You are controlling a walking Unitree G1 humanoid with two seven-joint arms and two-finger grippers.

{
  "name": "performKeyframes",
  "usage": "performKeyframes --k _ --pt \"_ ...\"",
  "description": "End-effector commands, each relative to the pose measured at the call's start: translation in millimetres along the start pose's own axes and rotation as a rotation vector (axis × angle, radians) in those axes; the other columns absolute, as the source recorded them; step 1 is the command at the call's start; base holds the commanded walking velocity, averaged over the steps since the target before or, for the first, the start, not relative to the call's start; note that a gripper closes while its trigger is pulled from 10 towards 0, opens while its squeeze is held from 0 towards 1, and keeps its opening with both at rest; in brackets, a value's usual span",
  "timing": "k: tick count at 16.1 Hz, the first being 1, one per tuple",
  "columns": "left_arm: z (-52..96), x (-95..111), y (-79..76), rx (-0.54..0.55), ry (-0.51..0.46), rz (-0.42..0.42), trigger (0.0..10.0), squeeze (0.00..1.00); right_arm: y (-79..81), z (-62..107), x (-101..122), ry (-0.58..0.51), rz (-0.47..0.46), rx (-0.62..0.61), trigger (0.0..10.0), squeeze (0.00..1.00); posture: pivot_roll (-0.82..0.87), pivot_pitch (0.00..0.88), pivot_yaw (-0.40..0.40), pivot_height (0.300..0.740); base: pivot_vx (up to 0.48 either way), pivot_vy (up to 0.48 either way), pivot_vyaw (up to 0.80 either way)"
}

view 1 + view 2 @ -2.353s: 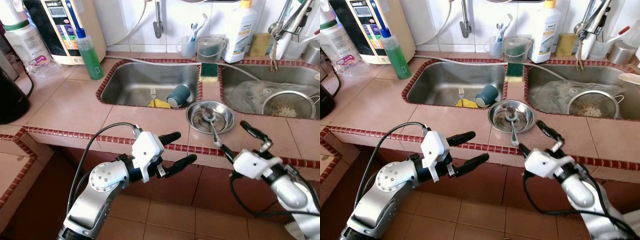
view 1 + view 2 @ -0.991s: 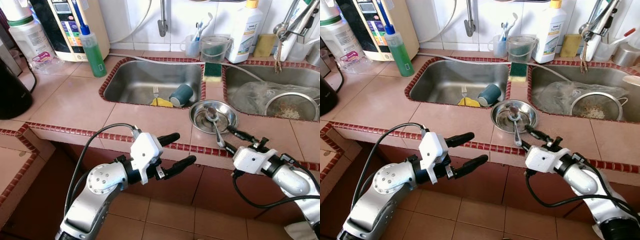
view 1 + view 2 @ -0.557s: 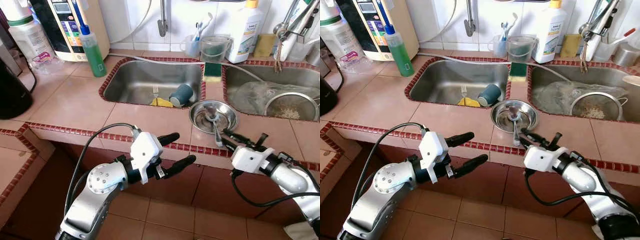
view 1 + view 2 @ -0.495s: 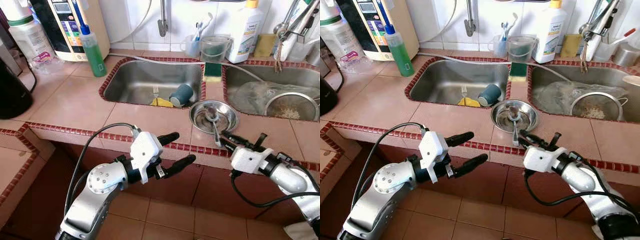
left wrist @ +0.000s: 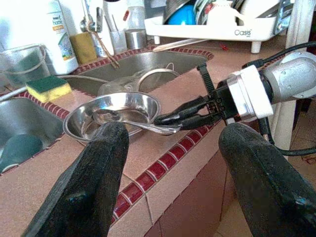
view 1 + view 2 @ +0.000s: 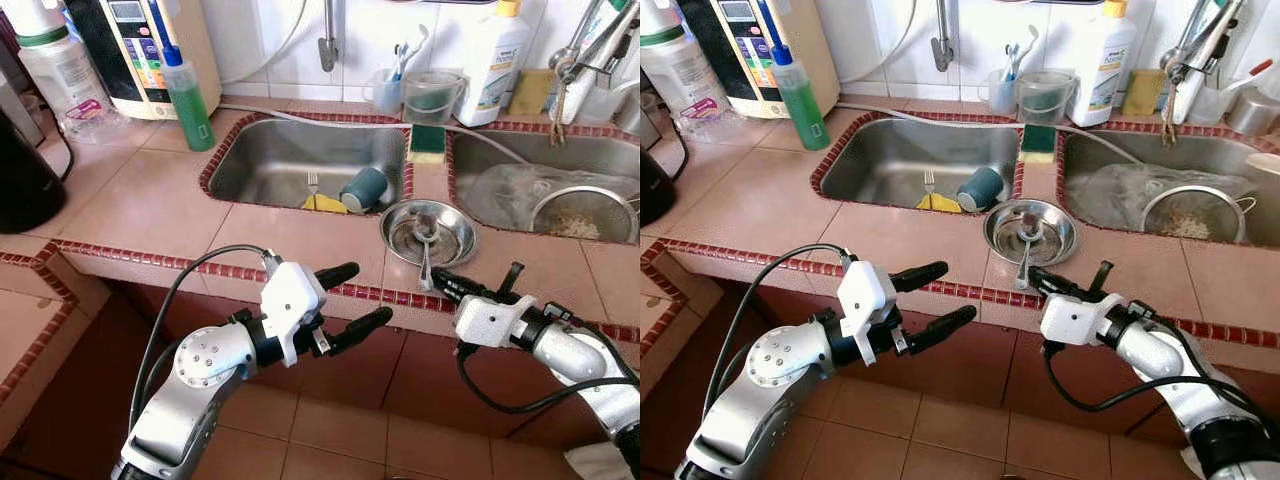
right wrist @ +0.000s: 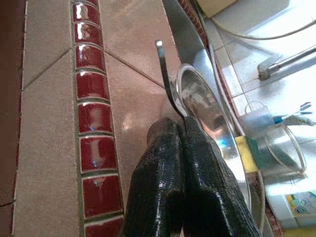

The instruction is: Kitchen organization

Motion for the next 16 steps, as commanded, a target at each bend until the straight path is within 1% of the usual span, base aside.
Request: performKeyframes --k 1,2,3,4,7,8,11,14,16 --pt "1.4 3.0 1.2 0.009 -0.003 -0.012 10.0 0.00 -1.0 -3.5 2.9 -0.018 0.011 0.009 1.7 0.00 -0.21 0.079 0.073 0.740 0.000 0.000 0.00" --pt "1.3 3.1 1.2 0.008 -0.003 -0.013 10.0 0.00 -0.3 -3.8 1.1 -0.009 -0.021 0.018 10.0 0.31 -0.21 0.075 0.073 0.740 0.000 0.000 0.00" --pt "1.1 3.0 1.4 0.007 -0.003 -0.014 10.0 0.00 0.7 -3.7 0.1 -0.004 -0.049 0.032 10.0 1.00 -0.21 0.074 0.075 0.740 0.000 0.000 0.00" --pt "0.9 2.9 1.6 0.005 -0.003 -0.016 10.0 0.00 0.7 -3.4 -0.3 -0.004 -0.059 0.036 10.0 1.00 -0.21 0.073 0.075 0.740 0.000 0.000 0.00" --pt "0.6 3.7 2.2 0.004 -0.005 -0.019 10.0 0.00 -0.3 -2.2 -0.2 -0.006 -0.037 0.046 10.0 1.00 -0.21 0.070 0.076 0.740 0.000 0.000 0.00" --pt "0.4 3.8 2.6 0.004 -0.004 -0.021 10.0 0.00 -0.1 -1.3 -0.1 -0.006 -0.037 0.069 10.0 1.00 -0.21 0.069 0.075 0.740 0.000 0.000 0.00" --pt "1.1 4.6 3.9 0.012 -0.006 -0.019 10.0 0.00 -2.9 3.8 1.7 -0.012 -0.016 0.098 10.0 1.00 -0.22 0.072 0.070 0.740 0.000 0.000 0.00" --pt "0.3 3.4 3.2 0.011 -0.003 -0.023 10.0 0.00 -4.1 5.4 2.0 -0.011 0.012 0.127 10.0 1.00 -0.22 0.074 0.068 0.740 0.000 0.000 0.00" --pt "-0.1 4.4 3.9 0.016 -0.007 -0.022 10.0 0.00 -7.8 8.1 3.3 -0.013 0.034 0.140 10.0 1.00 -0.22 0.075 0.066 0.740 0.000 0.000 0.00"
Point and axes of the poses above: a point about 5 cm out from each wrist's last joint towards the gripper, its own z axis pointing back from the gripper into the wrist, its own x axis along the axis of the wrist's last joint, y = z × x, the point moved 2 cm from there along -z, pointing out of the wrist towards the gripper, and after that the axes turned 7 degrees about -z, right-handed, at the moved point
